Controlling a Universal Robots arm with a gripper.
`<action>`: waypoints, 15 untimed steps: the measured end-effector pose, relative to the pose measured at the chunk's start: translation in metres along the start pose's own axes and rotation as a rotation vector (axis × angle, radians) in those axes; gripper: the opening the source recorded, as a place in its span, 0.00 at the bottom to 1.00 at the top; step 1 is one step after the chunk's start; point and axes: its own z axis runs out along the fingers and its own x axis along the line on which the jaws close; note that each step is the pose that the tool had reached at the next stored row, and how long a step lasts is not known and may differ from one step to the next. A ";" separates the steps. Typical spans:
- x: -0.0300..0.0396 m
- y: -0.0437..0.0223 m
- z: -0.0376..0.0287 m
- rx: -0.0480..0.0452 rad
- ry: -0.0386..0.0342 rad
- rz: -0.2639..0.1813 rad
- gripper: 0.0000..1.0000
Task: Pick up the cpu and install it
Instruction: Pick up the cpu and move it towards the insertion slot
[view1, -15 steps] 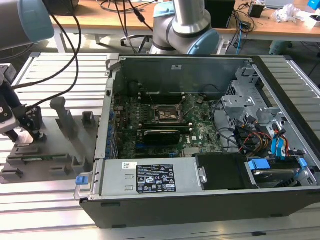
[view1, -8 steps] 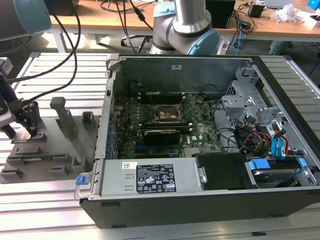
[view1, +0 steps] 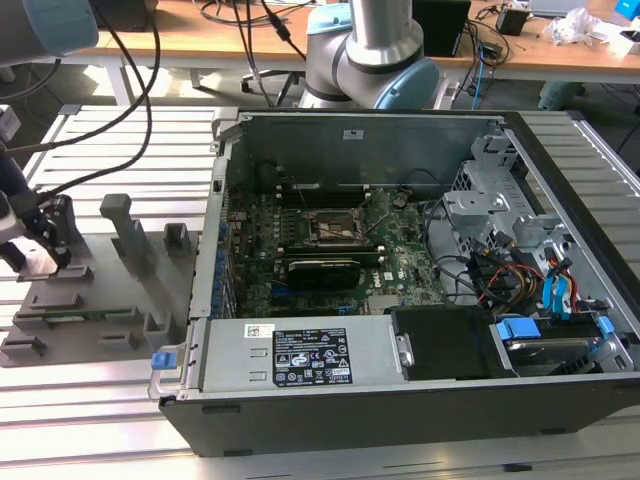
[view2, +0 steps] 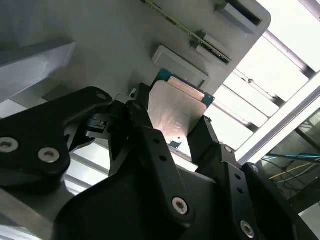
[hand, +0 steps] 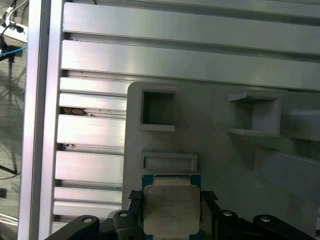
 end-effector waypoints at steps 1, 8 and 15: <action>-0.0001 -0.0001 -0.0016 0.0000 0.0000 0.000 0.55; -0.0003 -0.0004 -0.0106 0.0000 0.0001 0.000 0.55; -0.0006 -0.0007 -0.0191 0.0000 0.0000 0.000 0.55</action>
